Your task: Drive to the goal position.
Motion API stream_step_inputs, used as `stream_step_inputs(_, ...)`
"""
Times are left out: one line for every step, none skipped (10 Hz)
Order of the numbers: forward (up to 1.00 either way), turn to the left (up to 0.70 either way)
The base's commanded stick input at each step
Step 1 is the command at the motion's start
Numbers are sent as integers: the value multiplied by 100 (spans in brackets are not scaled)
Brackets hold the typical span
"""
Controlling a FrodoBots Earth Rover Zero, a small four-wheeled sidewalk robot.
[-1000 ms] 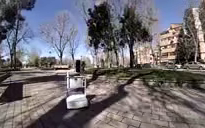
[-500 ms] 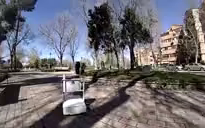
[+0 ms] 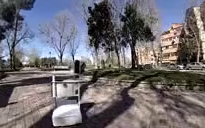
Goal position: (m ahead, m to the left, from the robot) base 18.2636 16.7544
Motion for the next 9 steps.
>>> stream_step_inputs(-6, 0)
stream_step_inputs(-56, 0)
stream_step_inputs(-70, 0)
stream_step_inputs(-70, 0)
stream_step_inputs(-70, 0)
stream_step_inputs(-70, 0)
stream_step_inputs(-70, 0)
stream_step_inputs(-70, 0)
stream_step_inputs(-70, 0)
